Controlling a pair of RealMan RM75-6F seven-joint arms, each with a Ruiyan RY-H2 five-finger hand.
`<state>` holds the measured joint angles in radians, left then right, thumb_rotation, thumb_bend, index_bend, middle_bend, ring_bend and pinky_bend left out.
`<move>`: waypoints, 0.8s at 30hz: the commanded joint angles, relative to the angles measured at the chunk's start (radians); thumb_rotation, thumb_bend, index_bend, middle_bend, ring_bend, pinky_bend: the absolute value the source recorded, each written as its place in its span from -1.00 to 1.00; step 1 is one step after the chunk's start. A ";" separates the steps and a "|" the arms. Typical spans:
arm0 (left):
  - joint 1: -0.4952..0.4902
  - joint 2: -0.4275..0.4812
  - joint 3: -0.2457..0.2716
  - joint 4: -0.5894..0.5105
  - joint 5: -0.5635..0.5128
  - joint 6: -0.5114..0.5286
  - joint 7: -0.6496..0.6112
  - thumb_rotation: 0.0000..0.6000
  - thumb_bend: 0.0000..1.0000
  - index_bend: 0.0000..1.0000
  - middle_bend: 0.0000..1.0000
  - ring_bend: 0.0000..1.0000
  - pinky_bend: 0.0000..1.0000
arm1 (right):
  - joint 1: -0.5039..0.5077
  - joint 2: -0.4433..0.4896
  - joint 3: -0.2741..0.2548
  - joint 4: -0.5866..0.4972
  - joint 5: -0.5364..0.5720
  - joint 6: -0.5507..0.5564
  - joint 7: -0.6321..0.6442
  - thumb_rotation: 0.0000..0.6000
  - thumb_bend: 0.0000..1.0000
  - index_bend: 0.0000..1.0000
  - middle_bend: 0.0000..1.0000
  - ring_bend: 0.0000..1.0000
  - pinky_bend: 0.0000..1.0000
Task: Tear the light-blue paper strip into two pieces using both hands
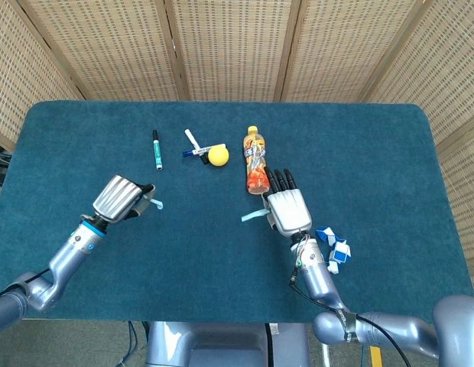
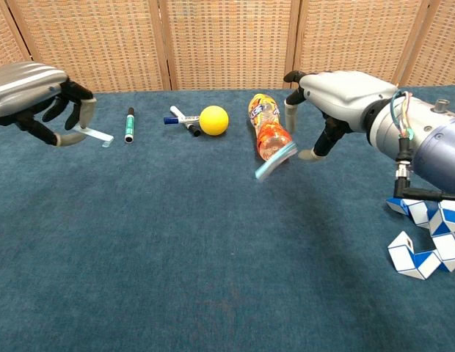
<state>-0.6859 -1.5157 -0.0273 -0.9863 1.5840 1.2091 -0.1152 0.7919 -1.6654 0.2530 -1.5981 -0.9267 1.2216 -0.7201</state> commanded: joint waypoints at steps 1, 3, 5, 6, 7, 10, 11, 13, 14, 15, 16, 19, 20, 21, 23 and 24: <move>0.030 0.037 -0.012 -0.014 -0.040 0.008 -0.022 1.00 -1.00 -0.86 -0.98 -0.82 -0.34 | -0.005 0.013 0.014 -0.023 0.003 -0.001 0.018 1.00 -1.00 -1.00 -1.00 -1.00 -1.00; 0.047 0.065 -0.029 -0.048 -0.067 0.017 -0.041 1.00 -1.00 -0.98 -1.00 -0.97 -0.45 | -0.014 0.032 0.026 -0.052 -0.016 0.010 0.049 1.00 -1.00 -1.00 -1.00 -1.00 -1.00; 0.068 0.114 -0.043 -0.104 -0.096 0.022 -0.056 1.00 -1.00 -1.00 -1.00 -1.00 -0.52 | -0.030 0.066 0.033 -0.093 -0.041 0.018 0.086 1.00 -1.00 -1.00 -1.00 -1.00 -1.00; 0.074 0.129 -0.046 -0.121 -0.102 0.023 -0.057 1.00 -1.00 -1.00 -1.00 -1.00 -0.56 | -0.035 0.078 0.034 -0.106 -0.048 0.022 0.096 1.00 -1.00 -1.00 -1.00 -1.00 -1.00; 0.085 0.154 -0.050 -0.149 -0.112 0.029 -0.058 1.00 -1.00 -1.00 -1.00 -1.00 -0.59 | -0.046 0.100 0.035 -0.128 -0.066 0.031 0.114 1.00 -1.00 -1.00 -1.00 -1.00 -1.00; 0.122 0.227 -0.054 -0.228 -0.140 0.046 -0.055 1.00 -1.00 -1.00 -1.00 -1.00 -0.68 | -0.086 0.175 0.029 -0.189 -0.120 0.059 0.162 1.00 -1.00 -1.00 -1.00 -1.00 -1.00; 0.134 0.247 -0.054 -0.253 -0.146 0.053 -0.051 1.00 -1.00 -1.00 -1.00 -1.00 -0.71 | -0.097 0.195 0.024 -0.201 -0.136 0.063 0.176 1.00 -1.00 -1.00 -1.00 -1.00 -1.00; 0.174 0.300 -0.053 -0.329 -0.167 0.083 -0.043 1.00 -1.00 -1.00 -1.00 -1.00 -0.78 | -0.133 0.261 0.002 -0.223 -0.198 0.079 0.225 1.00 -1.00 -1.00 -1.00 -1.00 -1.00; 0.195 0.323 -0.052 -0.366 -0.179 0.098 -0.038 1.00 -1.00 -1.00 -1.00 -1.00 -0.84 | -0.154 0.293 -0.012 -0.228 -0.230 0.087 0.255 1.00 -1.00 -1.00 -1.00 -1.00 -1.00; 0.214 0.349 -0.046 -0.407 -0.189 0.102 -0.037 1.00 -1.00 -1.00 -1.00 -1.00 -0.89 | -0.176 0.324 -0.027 -0.232 -0.262 0.095 0.295 1.00 -1.00 -1.00 -1.00 -1.00 -1.00; 0.238 0.382 -0.036 -0.459 -0.204 0.102 -0.040 1.00 -1.00 -1.00 -1.00 -1.00 -0.91 | -0.198 0.349 -0.041 -0.231 -0.295 0.103 0.341 1.00 -1.00 -1.00 -1.00 -1.00 -1.00; 0.306 0.447 -0.016 -0.573 -0.216 0.156 -0.025 1.00 -1.00 -1.00 -1.00 -1.00 -0.92 | -0.275 0.419 -0.096 -0.176 -0.414 0.159 0.502 1.00 -1.00 -1.00 -1.00 -1.00 -1.00; 0.334 0.453 -0.011 -0.594 -0.222 0.187 -0.021 1.00 -1.00 -1.00 -1.00 -1.00 -0.92 | -0.301 0.434 -0.113 -0.139 -0.444 0.184 0.540 1.00 -1.00 -1.00 -1.00 -1.00 -1.00; 0.377 0.455 0.001 -0.621 -0.233 0.229 -0.018 1.00 -1.00 -1.00 -1.00 -1.00 -0.92 | -0.340 0.448 -0.139 -0.083 -0.482 0.229 0.574 1.00 -1.00 -1.00 -1.00 -1.00 -1.00; 0.420 0.455 0.016 -0.652 -0.235 0.266 -0.017 1.00 -1.00 -1.00 -1.00 -1.00 -0.92 | -0.383 0.449 -0.168 -0.009 -0.532 0.279 0.645 1.00 -1.00 -1.00 -1.00 -1.00 -1.00; 0.438 0.455 0.022 -0.661 -0.236 0.278 -0.020 1.00 -1.00 -1.00 -1.00 -1.00 -0.93 | -0.403 0.448 -0.179 0.018 -0.545 0.299 0.676 1.00 -1.00 -1.00 -1.00 -1.00 -1.00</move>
<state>-0.3167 -1.0862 -0.0331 -1.5909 1.3684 1.4278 -0.1418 0.4849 -1.2575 0.1431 -1.6952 -1.3773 1.4252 -0.1566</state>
